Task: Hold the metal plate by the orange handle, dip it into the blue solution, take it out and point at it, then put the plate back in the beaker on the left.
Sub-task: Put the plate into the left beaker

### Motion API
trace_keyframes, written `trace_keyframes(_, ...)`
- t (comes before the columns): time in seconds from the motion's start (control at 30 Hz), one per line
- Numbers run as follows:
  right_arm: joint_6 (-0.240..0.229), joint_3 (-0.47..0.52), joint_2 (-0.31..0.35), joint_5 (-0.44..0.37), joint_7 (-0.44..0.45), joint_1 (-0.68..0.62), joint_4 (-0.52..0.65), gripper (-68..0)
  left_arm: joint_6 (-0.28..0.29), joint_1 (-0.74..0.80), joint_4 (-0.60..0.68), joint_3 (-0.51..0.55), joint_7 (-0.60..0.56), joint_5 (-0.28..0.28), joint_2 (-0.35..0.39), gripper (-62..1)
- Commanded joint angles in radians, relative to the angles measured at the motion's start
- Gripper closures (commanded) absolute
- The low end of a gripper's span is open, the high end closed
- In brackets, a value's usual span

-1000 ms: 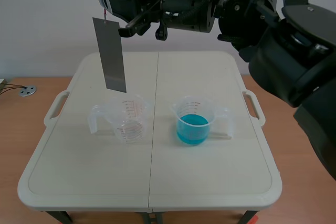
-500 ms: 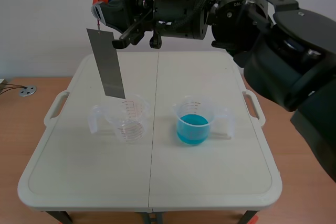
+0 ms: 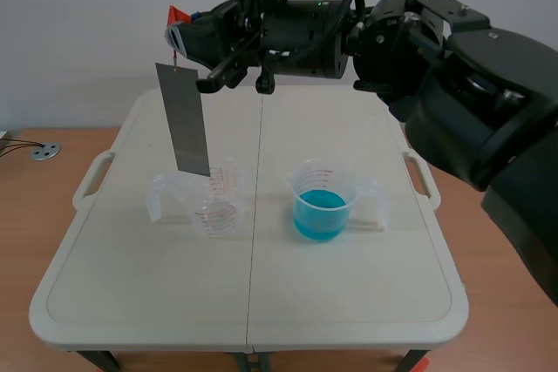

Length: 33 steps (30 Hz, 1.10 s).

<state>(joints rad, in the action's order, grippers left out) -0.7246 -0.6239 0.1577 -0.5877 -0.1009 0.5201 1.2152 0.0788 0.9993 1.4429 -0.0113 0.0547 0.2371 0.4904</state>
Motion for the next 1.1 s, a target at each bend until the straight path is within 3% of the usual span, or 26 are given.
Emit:
trace_keyframes(0.0, -0.015, 0.001, -0.003, -0.014, 0.03, 0.023, -0.014, -1.5, 0.002, 0.0, 0.007, -0.002, -0.009, 0.006, 0.003, -2.7)
trace_keyframes(0.7, -0.021, -0.108, -0.003, -0.014, 0.14, 0.023, -0.189, -1.5, 0.002, 0.0, 0.007, -0.002, -0.009, 0.006, 0.003, -2.7)
trace_keyframes(1.07, -0.021, -0.11, -0.003, -0.014, 0.142, 0.023, -0.232, -1.5, 0.002, 0.0, 0.006, -0.002, -0.009, 0.006, 0.003, -2.7)
